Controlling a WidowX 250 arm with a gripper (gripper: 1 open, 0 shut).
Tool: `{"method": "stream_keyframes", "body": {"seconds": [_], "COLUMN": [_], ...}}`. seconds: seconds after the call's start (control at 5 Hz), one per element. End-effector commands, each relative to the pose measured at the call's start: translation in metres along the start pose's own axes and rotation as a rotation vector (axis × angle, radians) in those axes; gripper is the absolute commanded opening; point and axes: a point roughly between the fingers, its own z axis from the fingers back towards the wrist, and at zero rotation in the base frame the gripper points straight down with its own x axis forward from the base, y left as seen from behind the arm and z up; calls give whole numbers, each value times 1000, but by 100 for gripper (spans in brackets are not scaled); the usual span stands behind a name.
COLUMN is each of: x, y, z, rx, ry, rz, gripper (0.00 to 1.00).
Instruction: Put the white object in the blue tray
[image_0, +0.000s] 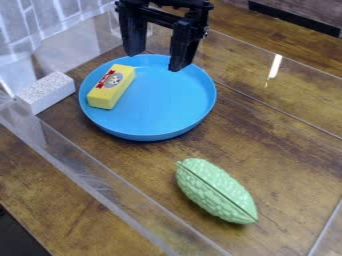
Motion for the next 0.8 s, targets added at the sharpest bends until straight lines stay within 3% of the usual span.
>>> {"method": "stream_keyframes", "body": {"seconds": [0.0, 0.6], "x": [-1, -4], "y": [3, 11], "z": [-5, -18], "rx": [-2, -7], "ry": [15, 56], "rz": [-9, -43], "gripper": [100, 100]}}
